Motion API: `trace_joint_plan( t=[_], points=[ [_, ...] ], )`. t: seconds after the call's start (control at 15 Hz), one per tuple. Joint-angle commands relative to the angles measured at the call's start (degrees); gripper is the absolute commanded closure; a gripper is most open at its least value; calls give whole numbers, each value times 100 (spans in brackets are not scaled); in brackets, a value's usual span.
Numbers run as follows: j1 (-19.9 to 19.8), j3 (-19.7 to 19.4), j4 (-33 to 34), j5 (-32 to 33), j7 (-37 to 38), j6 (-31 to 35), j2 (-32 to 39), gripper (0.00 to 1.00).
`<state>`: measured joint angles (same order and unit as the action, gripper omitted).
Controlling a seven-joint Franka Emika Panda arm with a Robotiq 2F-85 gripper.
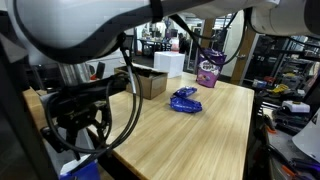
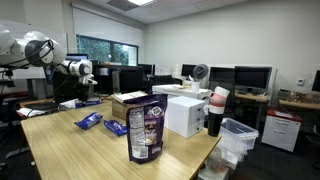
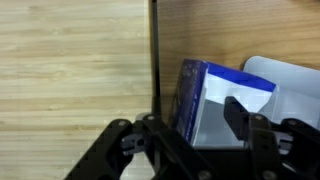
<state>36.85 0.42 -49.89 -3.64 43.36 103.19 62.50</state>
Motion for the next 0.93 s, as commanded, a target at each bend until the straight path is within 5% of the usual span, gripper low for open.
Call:
trace_joint_plan(
  t=[0.0, 0.07, 0.2, 0.27, 0.53, 0.87],
  points=[
    [-4, -2, 51, 16, -38, -78, 12, 58],
    [49, 8, 43, 15, 16, -59, 21, 63],
    [82, 21, 45, 8, 18, -58, 38, 88],
    [93, 20, 47, 7, 18, -64, 38, 91],
    [129, 19, 53, 0, 20, -68, 47, 99],
    [111, 13, 56, -2, -9, -78, 46, 95]
  ],
)
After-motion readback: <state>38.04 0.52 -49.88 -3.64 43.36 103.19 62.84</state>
